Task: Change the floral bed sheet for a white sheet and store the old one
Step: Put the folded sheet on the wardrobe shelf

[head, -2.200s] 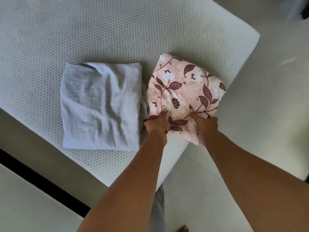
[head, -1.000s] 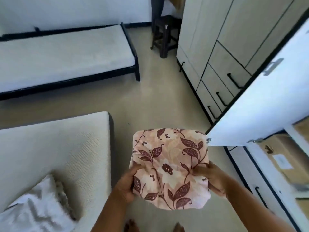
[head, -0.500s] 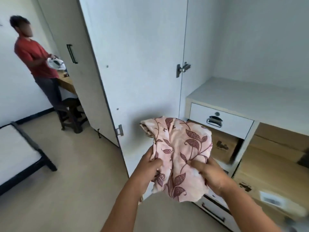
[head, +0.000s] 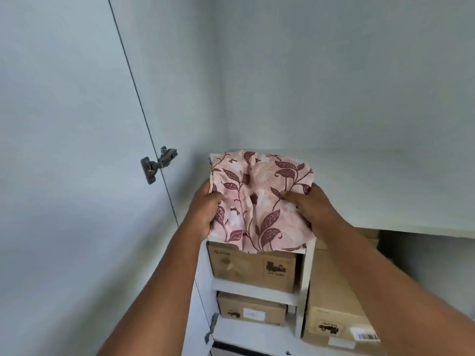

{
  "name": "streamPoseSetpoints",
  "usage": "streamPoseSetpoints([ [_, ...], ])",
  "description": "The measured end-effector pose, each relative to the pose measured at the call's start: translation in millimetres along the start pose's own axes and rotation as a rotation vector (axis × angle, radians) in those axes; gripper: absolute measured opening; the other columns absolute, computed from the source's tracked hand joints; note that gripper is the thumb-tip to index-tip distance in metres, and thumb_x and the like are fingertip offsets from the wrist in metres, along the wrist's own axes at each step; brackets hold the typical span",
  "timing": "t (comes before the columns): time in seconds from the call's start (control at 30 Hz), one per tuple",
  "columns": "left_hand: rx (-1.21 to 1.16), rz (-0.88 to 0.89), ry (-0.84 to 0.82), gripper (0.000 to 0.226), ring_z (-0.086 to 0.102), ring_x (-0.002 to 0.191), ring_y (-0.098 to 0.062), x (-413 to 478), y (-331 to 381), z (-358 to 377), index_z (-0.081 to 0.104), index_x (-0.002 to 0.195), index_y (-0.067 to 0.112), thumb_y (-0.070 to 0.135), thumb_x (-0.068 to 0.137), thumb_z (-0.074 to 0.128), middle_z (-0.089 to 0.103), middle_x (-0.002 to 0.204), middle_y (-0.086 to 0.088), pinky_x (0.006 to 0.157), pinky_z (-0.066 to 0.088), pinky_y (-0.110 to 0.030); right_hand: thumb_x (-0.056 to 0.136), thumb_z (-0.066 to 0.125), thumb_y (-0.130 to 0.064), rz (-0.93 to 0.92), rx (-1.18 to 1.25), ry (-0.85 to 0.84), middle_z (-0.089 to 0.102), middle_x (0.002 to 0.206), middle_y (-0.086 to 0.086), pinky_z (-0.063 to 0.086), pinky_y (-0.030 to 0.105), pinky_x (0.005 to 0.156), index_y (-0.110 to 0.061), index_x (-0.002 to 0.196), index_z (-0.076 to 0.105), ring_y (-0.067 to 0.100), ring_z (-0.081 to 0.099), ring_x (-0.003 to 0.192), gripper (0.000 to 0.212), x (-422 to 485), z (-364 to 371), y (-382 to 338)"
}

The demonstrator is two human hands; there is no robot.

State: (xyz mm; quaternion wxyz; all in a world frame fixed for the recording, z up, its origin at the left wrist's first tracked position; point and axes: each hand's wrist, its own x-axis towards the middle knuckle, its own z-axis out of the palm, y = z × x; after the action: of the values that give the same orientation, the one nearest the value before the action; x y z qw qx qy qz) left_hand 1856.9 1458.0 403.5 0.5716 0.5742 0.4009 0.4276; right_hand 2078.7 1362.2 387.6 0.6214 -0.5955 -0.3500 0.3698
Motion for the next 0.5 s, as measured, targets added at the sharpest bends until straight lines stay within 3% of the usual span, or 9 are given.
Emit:
streamPoseSetpoints([
  [0.2,0.131,-0.040,-0.067,0.054,0.074,0.093,-0.027,163,3,26,0.071,0.112,0.028,-0.010,0.084,0.043,0.077,0.100,-0.002,0.077,0.061,-0.039,0.084,0.080,-0.014,0.160,0.007,0.207,0.078,0.098,0.014,0.062,0.043,0.082,-0.006,0.104,0.074,0.029,0.076,0.089,0.022,128,-28,-9],
  [0.3,0.280,-0.025,-0.039,0.050,0.072,0.094,-0.030,232,-7,40,0.070,0.103,0.026,-0.010,0.085,0.039,0.075,0.100,-0.001,0.078,0.061,-0.041,0.088,0.075,-0.016,0.217,-0.041,0.249,0.071,0.111,0.014,0.060,0.037,0.081,-0.007,0.120,0.059,0.026,0.070,0.095,0.037,186,-33,-9],
  [0.33,0.409,0.005,-0.030,0.044,0.070,0.097,-0.032,238,-10,39,0.068,0.109,0.021,-0.006,0.087,0.040,0.073,0.105,-0.003,0.083,0.059,-0.042,0.089,0.072,-0.017,0.201,-0.120,0.250,0.066,0.119,0.014,0.056,0.035,0.080,-0.009,0.128,0.051,0.025,0.067,0.099,0.046,186,-30,-13],
  [0.4,0.835,0.040,0.077,0.035,0.063,0.106,-0.035,283,-29,50,0.056,0.127,0.015,0.009,0.093,0.048,0.067,0.119,-0.011,0.090,0.054,-0.045,0.092,0.067,-0.022,0.162,-0.486,0.331,0.055,0.137,0.017,0.048,0.040,0.094,-0.006,0.146,0.036,0.034,0.057,0.120,0.064,217,-26,-5],
  [0.47,1.264,0.119,0.191,0.053,0.052,0.121,-0.040,295,-46,62,0.039,0.145,0.018,0.027,0.095,0.055,0.055,0.136,-0.016,0.098,0.047,-0.052,0.095,0.062,-0.035,0.024,-0.861,0.390,0.038,0.155,0.019,0.036,0.046,0.112,-0.007,0.153,0.030,0.038,0.039,0.141,0.072,223,-13,9],
  [0.5,1.337,0.193,0.199,0.061,0.045,0.129,-0.040,287,-46,71,0.033,0.150,0.021,0.036,0.095,0.055,0.047,0.145,-0.015,0.101,0.041,-0.054,0.096,0.059,-0.042,-0.040,-0.963,0.357,0.028,0.163,0.015,0.031,0.047,0.116,-0.013,0.157,0.027,0.036,0.029,0.148,0.075,220,-5,16],
])
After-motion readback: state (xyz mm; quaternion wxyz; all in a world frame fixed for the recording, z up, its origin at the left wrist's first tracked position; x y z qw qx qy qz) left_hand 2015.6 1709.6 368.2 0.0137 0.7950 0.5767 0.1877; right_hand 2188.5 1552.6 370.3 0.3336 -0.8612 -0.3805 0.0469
